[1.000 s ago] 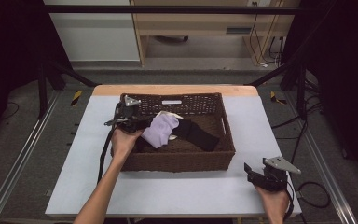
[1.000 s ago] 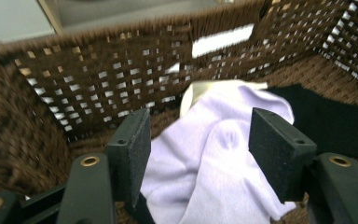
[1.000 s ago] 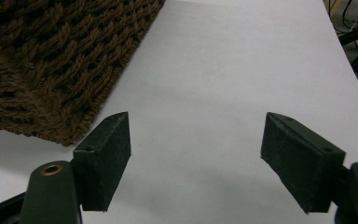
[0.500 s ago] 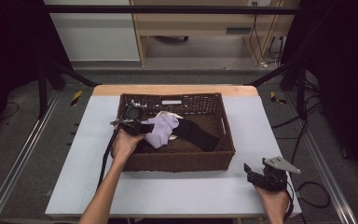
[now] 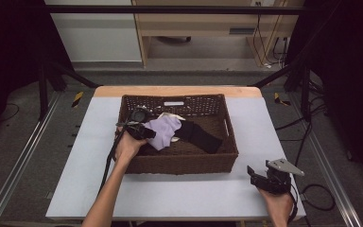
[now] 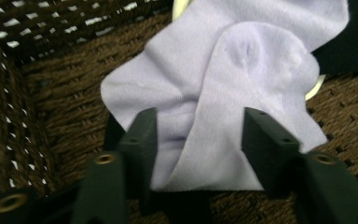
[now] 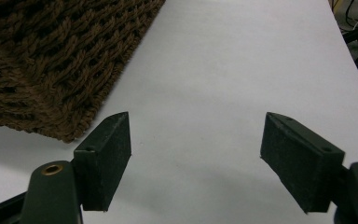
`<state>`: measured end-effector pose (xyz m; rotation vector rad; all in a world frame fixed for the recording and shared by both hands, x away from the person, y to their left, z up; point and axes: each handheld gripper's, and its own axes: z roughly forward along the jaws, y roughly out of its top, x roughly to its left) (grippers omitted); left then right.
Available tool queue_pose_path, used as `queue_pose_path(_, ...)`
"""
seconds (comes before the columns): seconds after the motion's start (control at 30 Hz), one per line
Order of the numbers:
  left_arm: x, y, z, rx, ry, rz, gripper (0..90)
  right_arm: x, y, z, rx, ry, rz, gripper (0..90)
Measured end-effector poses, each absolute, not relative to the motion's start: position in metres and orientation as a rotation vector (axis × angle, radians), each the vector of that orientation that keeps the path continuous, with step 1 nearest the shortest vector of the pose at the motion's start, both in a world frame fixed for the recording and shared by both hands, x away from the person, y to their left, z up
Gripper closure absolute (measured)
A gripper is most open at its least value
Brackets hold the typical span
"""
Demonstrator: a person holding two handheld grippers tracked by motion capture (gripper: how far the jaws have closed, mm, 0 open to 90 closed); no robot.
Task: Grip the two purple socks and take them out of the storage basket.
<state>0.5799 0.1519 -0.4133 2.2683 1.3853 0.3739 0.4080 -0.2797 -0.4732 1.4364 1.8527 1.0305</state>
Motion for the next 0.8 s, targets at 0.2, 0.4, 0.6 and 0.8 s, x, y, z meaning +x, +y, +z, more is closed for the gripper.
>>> queue_pose_path(0.2,0.579,0.152,-0.413,2.273,1.369,0.338,78.1,0.408,-0.280,-0.473,1.435,1.851,1.030,24.8)
queue_pose_path(0.4,0.574,0.155,-0.405,2.187,1.283,0.368,87.5,0.408,-0.280,-0.473,1.436,1.850,1.030,25.0)
queue_pose_path(0.6,0.567,0.158,-0.393,2.096,1.192,0.434,87.9,0.408,-0.281,-0.473,1.438,1.846,1.031,25.2)
queue_pose_path(0.8,0.565,0.165,-0.383,1.985,1.165,0.449,88.2,0.409,-0.281,-0.473,1.437,1.843,1.031,25.5)
